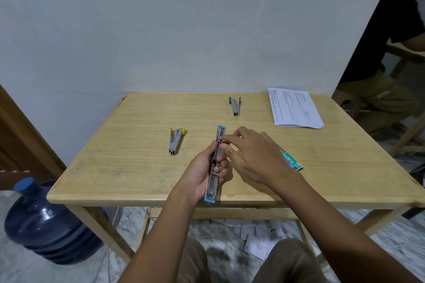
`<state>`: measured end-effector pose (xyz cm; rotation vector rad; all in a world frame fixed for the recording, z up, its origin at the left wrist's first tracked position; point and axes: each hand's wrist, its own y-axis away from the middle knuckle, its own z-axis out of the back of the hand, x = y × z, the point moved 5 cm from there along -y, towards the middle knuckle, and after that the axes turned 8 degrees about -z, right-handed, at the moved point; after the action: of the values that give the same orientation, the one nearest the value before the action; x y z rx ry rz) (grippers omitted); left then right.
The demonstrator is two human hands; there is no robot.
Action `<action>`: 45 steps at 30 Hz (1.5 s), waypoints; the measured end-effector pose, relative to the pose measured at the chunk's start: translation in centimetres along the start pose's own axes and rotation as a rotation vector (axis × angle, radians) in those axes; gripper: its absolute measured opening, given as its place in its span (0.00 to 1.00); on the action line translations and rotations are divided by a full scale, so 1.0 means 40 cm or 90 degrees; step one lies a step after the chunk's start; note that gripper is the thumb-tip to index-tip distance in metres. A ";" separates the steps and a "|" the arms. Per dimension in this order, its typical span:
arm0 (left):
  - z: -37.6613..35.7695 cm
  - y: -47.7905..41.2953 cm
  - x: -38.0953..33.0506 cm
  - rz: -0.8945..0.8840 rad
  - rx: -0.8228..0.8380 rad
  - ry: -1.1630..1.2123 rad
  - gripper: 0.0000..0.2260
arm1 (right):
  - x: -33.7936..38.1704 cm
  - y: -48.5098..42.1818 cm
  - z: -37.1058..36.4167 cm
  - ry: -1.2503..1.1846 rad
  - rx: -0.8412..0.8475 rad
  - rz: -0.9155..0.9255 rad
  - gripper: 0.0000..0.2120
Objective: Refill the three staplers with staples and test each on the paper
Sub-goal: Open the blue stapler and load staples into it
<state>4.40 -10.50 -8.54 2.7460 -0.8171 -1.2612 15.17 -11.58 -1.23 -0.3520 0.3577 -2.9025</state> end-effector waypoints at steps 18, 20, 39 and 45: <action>-0.002 -0.001 -0.002 -0.001 0.001 0.014 0.24 | 0.006 -0.037 0.000 0.062 -0.023 -0.026 0.21; -0.002 0.000 -0.002 0.000 -0.009 0.012 0.24 | 0.000 -0.044 0.000 0.049 -0.015 -0.050 0.21; 0.006 -0.001 -0.009 -0.049 -0.019 0.112 0.15 | 0.009 0.070 -0.031 -0.309 -0.195 0.095 0.08; 0.024 -0.017 -0.007 -0.065 -0.034 0.091 0.16 | 0.041 0.062 -0.021 -0.279 -0.259 0.027 0.05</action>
<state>3.88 -9.57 -9.14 2.8266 -0.6297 -1.0687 13.79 -14.12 -2.33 -1.0033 0.8595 -2.5917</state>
